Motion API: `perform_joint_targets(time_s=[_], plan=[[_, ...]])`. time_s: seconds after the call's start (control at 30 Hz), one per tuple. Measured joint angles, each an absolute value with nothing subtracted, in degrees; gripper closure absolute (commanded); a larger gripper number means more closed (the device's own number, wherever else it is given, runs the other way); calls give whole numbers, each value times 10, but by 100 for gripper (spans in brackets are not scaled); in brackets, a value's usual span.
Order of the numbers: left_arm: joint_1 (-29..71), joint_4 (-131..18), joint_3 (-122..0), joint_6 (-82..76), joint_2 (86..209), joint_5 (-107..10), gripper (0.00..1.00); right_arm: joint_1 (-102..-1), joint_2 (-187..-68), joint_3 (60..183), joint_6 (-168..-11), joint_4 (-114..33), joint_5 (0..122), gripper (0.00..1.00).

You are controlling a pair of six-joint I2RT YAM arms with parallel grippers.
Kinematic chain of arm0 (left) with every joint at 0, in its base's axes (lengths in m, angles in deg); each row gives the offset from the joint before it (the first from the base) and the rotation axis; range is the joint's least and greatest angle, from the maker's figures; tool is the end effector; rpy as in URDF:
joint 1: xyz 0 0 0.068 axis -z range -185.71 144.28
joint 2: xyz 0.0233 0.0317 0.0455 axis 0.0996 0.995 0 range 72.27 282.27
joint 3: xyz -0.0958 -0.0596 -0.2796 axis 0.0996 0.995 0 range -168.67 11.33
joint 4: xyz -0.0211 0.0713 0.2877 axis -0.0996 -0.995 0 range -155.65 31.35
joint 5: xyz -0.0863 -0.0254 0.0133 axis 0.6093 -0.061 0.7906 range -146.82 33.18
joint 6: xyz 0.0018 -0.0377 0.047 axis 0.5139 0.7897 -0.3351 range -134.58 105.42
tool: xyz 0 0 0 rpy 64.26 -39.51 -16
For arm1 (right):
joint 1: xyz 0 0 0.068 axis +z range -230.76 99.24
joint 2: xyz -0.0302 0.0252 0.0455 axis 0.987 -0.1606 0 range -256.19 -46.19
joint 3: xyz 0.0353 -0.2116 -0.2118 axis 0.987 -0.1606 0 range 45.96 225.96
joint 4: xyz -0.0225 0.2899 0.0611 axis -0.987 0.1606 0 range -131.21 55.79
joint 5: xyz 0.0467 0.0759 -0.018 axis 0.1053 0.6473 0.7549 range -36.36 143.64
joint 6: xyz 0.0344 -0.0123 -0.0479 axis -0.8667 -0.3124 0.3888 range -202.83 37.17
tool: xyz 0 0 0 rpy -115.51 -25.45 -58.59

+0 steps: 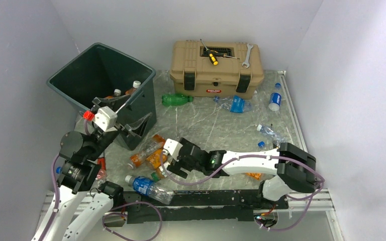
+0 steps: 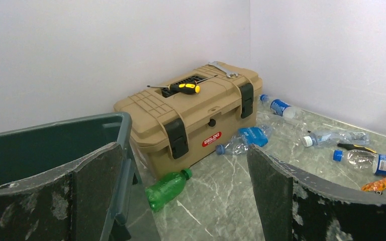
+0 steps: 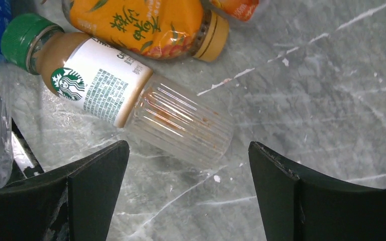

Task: Put the plastic bottles in the bin
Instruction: Pick up the plastic bottle at the center of the board.

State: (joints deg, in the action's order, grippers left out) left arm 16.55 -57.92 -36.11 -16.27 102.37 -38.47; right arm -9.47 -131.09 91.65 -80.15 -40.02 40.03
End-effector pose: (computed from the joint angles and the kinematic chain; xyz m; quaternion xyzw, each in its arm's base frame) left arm 0.1138 -0.0618 0.4383 0.2466 0.5404 -0.2348 0.7694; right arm 0.1192 0.3189 0.1975 -0.5026 0.7499 0.1459 0.4046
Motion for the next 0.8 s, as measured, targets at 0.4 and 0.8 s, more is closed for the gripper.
perform_joint_targets(time_s=[0.4, 0.8], plan=[[166, -562, -354, -163, 983, -398, 0, -81, -1392, 1022, -666, -348, 431, 14], [170, -563, -340, -163, 983, -402, 0, -80, -1434, 1033, -649, -323, 464, 18]])
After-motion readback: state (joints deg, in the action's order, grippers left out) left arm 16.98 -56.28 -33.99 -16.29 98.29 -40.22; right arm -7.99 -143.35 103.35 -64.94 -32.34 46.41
